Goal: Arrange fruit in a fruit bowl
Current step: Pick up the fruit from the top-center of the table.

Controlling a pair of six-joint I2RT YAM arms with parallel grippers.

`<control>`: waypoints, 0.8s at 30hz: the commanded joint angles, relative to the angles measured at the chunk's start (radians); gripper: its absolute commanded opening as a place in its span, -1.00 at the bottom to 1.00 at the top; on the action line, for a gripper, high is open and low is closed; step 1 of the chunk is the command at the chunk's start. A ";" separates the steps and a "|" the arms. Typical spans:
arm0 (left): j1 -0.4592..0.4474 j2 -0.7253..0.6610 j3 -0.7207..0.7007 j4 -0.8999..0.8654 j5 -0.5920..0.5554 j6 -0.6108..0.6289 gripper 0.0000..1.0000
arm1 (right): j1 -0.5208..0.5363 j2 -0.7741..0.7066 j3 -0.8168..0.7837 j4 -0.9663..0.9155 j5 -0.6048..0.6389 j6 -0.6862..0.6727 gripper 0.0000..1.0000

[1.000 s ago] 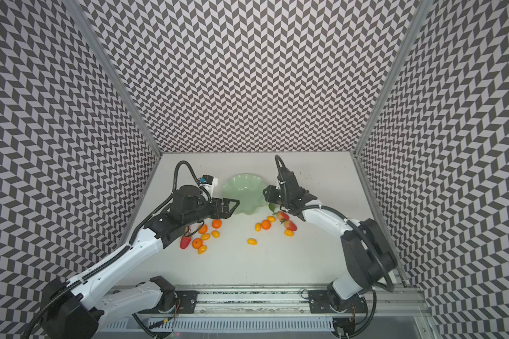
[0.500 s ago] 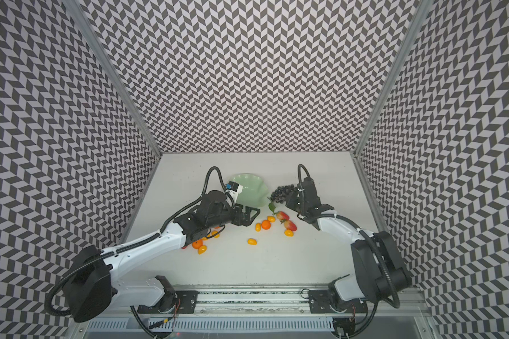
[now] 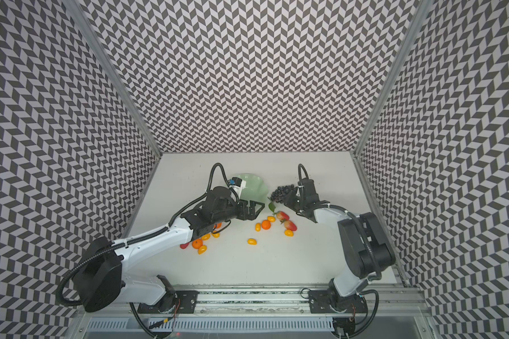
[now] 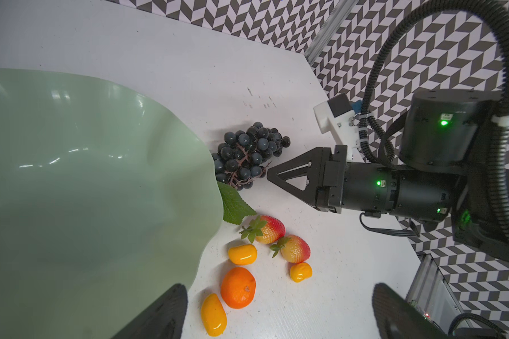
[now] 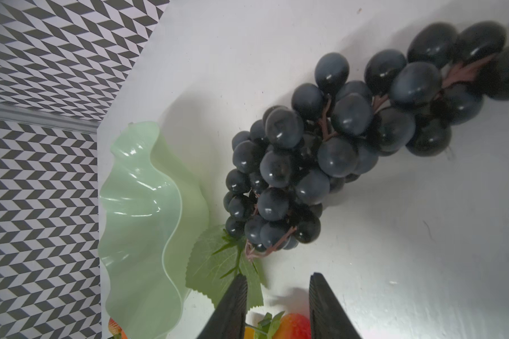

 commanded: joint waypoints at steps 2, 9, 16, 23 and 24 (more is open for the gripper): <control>-0.004 0.001 0.014 0.025 -0.007 -0.014 0.99 | -0.010 0.028 0.037 0.078 -0.019 0.012 -0.27; -0.005 0.008 0.015 0.022 -0.005 -0.014 1.00 | -0.012 0.071 0.063 0.058 -0.002 0.002 -0.32; -0.006 0.021 0.021 0.018 0.002 -0.012 1.00 | -0.013 0.102 0.079 0.061 -0.002 -0.007 -0.48; -0.006 0.027 0.021 0.017 0.010 -0.009 1.00 | -0.013 0.121 0.090 0.067 -0.002 -0.004 -0.58; -0.006 0.027 0.021 0.017 0.009 -0.009 1.00 | -0.013 0.123 0.093 0.068 -0.002 -0.003 -0.58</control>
